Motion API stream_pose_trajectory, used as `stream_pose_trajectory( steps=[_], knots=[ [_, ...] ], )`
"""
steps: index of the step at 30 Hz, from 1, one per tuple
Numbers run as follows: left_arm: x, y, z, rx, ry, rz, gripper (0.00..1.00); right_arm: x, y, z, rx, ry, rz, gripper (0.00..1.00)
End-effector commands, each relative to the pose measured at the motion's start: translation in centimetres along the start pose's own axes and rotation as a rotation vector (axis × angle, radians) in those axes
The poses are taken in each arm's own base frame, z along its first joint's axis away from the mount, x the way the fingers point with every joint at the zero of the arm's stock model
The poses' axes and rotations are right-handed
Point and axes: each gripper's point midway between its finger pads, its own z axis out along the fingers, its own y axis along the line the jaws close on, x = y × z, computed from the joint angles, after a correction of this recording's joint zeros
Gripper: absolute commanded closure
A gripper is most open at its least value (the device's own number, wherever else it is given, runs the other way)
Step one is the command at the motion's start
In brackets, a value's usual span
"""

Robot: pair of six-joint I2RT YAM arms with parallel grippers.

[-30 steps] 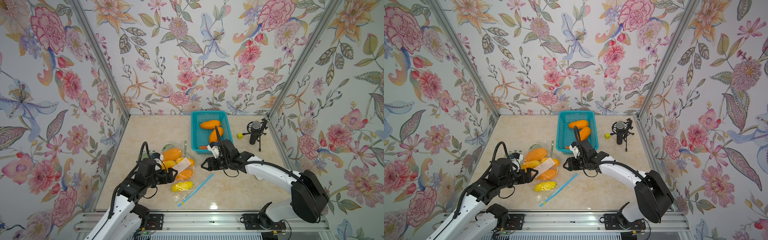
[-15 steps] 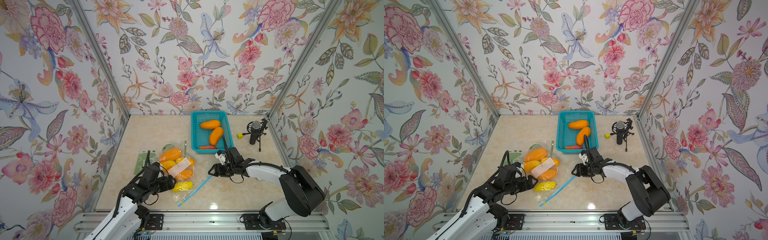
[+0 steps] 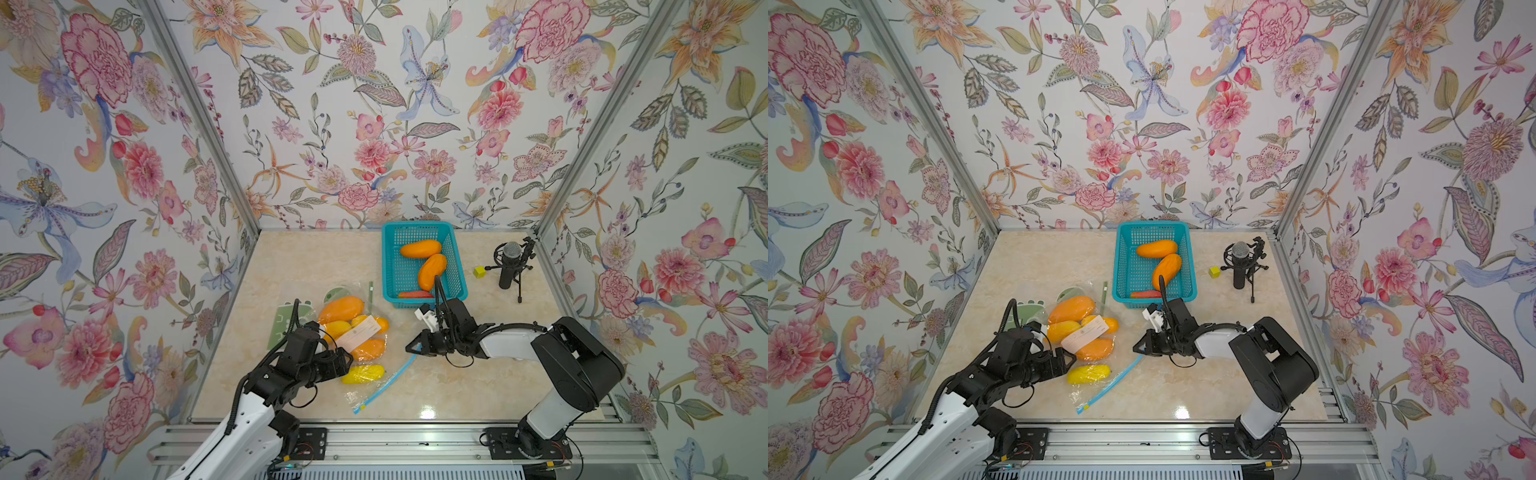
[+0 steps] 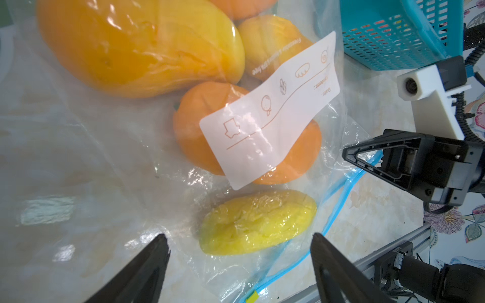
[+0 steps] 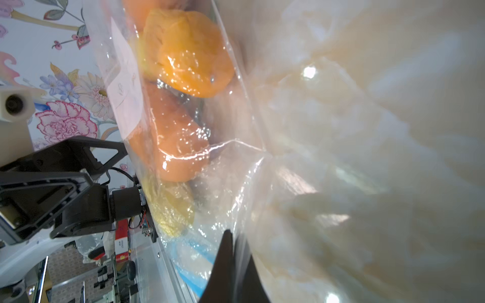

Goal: Place the mango in a zip-top bag and seal the zipper
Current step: Pick up the zipper food storage bag at the center of the board.

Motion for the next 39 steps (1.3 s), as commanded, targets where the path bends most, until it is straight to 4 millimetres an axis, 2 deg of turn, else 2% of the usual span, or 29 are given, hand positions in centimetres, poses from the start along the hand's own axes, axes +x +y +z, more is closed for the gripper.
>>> stream_pose_trajectory(
  steps=[1,4,9,12,15,19,23,27,31,35,39],
  knots=[
    [-2.2,-1.6,-1.3,0.013,-0.069,0.038,0.14,-1.3,5.2,-1.5,-0.120,-0.046,-0.073,1.00],
    [-4.6,-3.5,-2.9,0.035,-0.136,0.109,0.14,-3.1,8.4,-3.2,-0.154,-0.102,-0.091,1.00],
    [-8.6,-7.0,-6.5,0.049,-0.240,0.243,0.15,-7.7,14.3,-6.9,-0.230,-0.238,-0.068,1.00],
    [-10.4,-8.9,-8.7,0.067,-0.290,0.309,0.17,-10.1,17.2,-8.8,-0.254,-0.303,-0.022,1.00],
    [-11.5,-10.6,-10.2,0.096,-0.323,0.361,0.18,-11.9,18.9,-9.8,-0.279,-0.343,0.053,1.00],
    [-12.0,-12.0,-11.3,0.145,-0.349,0.401,0.18,-13.3,21.0,-10.7,-0.316,-0.384,0.106,1.00],
    [-12.2,-13.5,-12.0,0.203,-0.367,0.425,0.17,-14.6,24.5,-12.3,-0.361,-0.433,0.093,1.00],
    [-12.7,-15.5,-13.2,0.242,-0.398,0.471,0.18,-15.9,27.0,-14.1,-0.392,-0.482,0.093,1.00],
    [-13.6,-17.2,-15.2,0.276,-0.468,0.519,0.12,-16.9,29.2,-14.8,-0.431,-0.495,0.092,1.00],
    [-14.2,-18.1,-16.2,0.283,-0.505,0.552,0.11,-17.7,29.6,-14.0,-0.408,-0.498,0.098,1.00],
    [-14.6,-19.4,-18.7,0.331,-0.572,0.584,0.08,-18.4,29.9,-13.4,-0.396,-0.516,0.103,1.00]
  ],
)
